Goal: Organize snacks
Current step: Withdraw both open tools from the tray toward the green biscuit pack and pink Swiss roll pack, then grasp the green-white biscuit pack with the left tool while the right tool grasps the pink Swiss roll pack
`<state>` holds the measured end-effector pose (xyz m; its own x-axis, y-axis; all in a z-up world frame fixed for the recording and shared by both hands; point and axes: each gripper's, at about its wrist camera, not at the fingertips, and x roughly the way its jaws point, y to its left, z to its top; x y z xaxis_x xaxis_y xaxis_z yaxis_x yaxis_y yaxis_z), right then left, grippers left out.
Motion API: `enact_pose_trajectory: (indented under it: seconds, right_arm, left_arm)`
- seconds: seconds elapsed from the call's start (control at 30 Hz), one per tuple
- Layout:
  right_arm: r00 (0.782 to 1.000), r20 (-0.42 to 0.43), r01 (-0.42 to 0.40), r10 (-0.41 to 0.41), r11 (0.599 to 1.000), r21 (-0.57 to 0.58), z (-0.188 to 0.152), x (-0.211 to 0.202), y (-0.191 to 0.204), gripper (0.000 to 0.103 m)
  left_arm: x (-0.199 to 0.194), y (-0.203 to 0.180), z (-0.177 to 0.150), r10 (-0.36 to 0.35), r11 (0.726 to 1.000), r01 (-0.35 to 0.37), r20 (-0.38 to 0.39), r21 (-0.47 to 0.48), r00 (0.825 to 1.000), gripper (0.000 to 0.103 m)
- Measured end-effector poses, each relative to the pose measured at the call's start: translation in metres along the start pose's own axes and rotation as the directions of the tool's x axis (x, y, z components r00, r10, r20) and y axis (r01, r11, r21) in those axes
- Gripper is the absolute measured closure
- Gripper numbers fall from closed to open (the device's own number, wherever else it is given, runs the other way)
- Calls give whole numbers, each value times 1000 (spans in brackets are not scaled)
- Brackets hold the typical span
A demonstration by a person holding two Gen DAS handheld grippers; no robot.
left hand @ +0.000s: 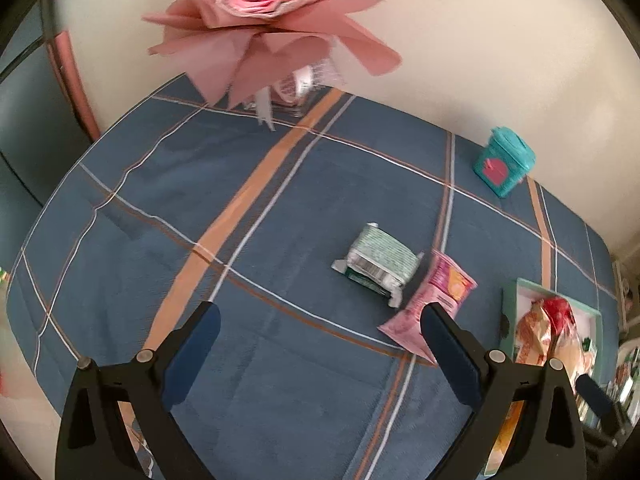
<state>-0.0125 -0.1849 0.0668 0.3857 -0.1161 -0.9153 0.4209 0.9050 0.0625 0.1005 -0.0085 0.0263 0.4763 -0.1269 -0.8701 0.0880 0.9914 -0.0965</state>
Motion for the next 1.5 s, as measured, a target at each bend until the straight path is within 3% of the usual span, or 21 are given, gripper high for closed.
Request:
enact_pose_trajectory:
  seconds: [0.23, 0.63, 0.9, 1.07, 1.33, 1.5]
  right_arm:
    - [998, 30, -47, 46, 998, 30, 8, 4, 11, 0]
    - [996, 44, -78, 77, 997, 30, 21, 31, 32, 1]
    - [997, 13, -71, 71, 997, 10, 25, 56, 48, 15]
    - [997, -7, -73, 73, 997, 9, 30, 73, 53, 23]
    - [997, -41, -69, 69, 998, -2, 33, 99, 58, 23]
    - [997, -61, -53, 53, 999, 1, 30, 109, 54, 23]
  left_arm:
    - [7, 22, 9, 9, 999, -10, -2, -37, 1000, 3]
    - [32, 13, 34, -30, 999, 30, -1, 26, 1000, 3]
    - [67, 20, 41, -46, 999, 46, -60, -7, 997, 3]
    - [80, 14, 45, -72, 997, 73, -77, 8, 994, 3]
    - [102, -6, 49, -126, 989, 133, -106, 67, 986, 3]
    - [115, -26, 47, -180, 973, 199, -151, 117, 972, 3]
